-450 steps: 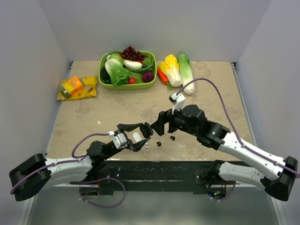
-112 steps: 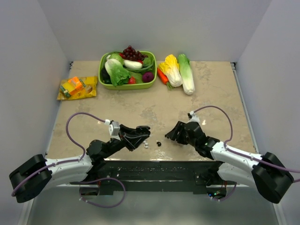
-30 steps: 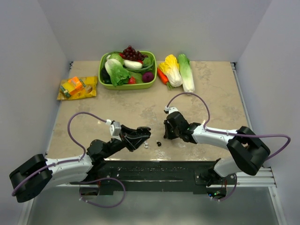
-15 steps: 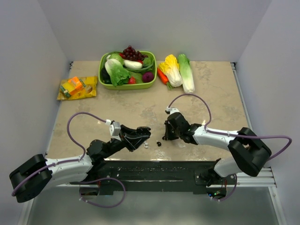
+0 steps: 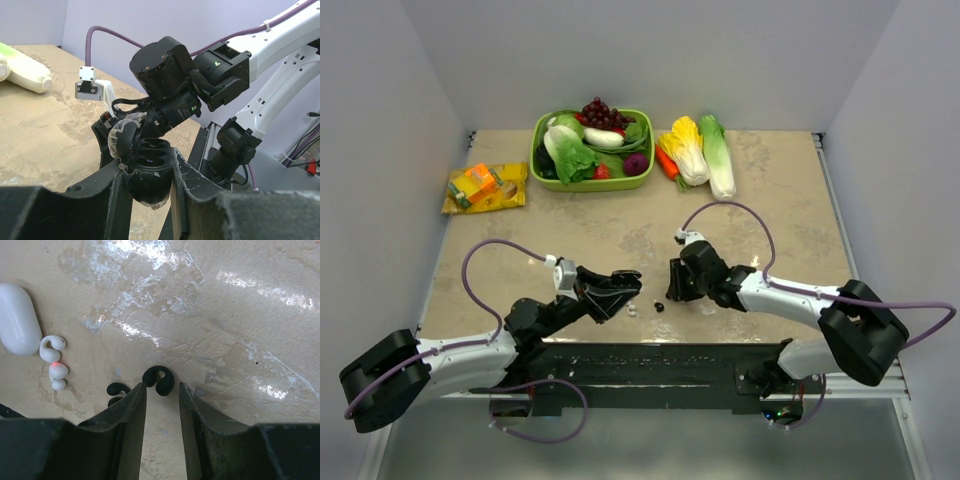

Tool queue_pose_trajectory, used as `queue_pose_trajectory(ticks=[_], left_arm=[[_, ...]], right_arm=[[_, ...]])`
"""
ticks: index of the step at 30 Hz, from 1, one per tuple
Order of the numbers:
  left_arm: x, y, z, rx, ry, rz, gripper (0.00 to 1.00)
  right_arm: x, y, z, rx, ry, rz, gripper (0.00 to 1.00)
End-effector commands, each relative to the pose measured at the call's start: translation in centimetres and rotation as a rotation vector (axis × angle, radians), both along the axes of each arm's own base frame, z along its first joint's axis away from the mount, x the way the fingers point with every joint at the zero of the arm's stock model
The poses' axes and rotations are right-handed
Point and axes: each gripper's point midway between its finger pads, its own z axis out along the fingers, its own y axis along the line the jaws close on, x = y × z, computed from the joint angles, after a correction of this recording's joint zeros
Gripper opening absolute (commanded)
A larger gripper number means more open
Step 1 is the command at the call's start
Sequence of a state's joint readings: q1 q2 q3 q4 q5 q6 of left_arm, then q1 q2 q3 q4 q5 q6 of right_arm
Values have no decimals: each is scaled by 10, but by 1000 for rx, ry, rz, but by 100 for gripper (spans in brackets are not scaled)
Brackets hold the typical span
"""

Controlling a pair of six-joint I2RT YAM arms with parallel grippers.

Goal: Insert the wireless bluetooth earbuds into the charging case
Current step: Adjust the earbud at the center of the board.

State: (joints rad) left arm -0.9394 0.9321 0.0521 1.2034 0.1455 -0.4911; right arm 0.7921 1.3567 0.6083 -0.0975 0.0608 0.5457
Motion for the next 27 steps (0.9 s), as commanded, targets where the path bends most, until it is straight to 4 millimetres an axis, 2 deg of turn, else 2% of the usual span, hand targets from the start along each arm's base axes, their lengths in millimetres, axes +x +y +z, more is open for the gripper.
queue_pose_trajectory(ticks=[1, 6, 10, 12, 16, 18, 27], left_arm=[[-13, 10, -23, 12, 17, -21, 0], [-13, 11, -23, 15, 17, -18, 0], [-12, 11, -22, 16, 11, -14, 0], [-12, 11, -23, 17, 12, -14, 0], [-12, 11, -23, 17, 12, -14, 0], [-12, 12, -23, 17, 12, -10, 0], [-13, 15, -25, 18, 10, -5, 0]], right_arm=[[0, 0, 1, -11, -1, 4, 37], [9, 2, 20, 4, -56, -4, 40], [13, -9, 22, -67, -69, -17, 42], [16, -12, 26, -86, -78, -31, 39], [18, -29, 21, -177, -71, -77, 27], [16, -37, 17, -197, -70, -100, 24], [0, -36, -3, -196, 12, -126, 15]])
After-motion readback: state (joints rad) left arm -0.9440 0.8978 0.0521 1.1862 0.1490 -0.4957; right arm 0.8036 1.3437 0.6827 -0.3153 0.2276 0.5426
